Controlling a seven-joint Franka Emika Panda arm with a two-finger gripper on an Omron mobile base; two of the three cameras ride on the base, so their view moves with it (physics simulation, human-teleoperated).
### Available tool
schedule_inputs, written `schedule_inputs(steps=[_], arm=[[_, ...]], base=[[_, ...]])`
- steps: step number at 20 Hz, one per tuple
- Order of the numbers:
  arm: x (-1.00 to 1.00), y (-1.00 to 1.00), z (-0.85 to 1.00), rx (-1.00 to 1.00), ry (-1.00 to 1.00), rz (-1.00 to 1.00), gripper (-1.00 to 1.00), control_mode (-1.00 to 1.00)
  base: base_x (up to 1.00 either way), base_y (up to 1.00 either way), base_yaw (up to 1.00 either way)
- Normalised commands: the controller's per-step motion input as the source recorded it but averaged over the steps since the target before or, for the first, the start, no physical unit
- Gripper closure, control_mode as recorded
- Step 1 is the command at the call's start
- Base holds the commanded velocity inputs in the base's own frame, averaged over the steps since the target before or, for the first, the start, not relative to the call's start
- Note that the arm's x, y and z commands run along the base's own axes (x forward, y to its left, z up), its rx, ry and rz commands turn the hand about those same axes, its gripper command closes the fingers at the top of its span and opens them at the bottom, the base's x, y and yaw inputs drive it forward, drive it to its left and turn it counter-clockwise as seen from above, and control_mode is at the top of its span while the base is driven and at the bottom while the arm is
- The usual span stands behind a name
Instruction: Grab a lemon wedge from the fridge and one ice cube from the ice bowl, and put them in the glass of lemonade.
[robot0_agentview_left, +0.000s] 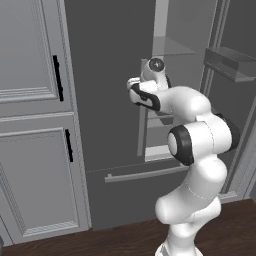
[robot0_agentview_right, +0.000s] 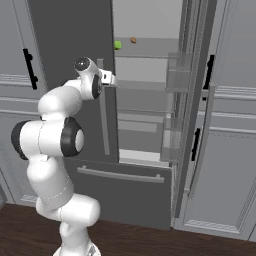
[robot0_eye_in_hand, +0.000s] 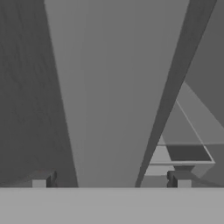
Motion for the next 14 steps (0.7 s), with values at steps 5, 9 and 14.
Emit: schedule_inputs(steps=[5, 9, 14], arm=[[0.8, 0.0, -0.3, 0.0, 0.02, 0.0, -1.0, -1.0], [0.41, 0.02, -0.11, 0.0, 0.04, 0.0, 1.0, -1.0], [0.29, 0.01, -0.05, 0.0, 0.03, 0.0, 1.0, -1.0]], base=[[0.0, 0.0, 0.0], [0.0, 0.0, 0.0], [0.0, 0.0, 0.0]])
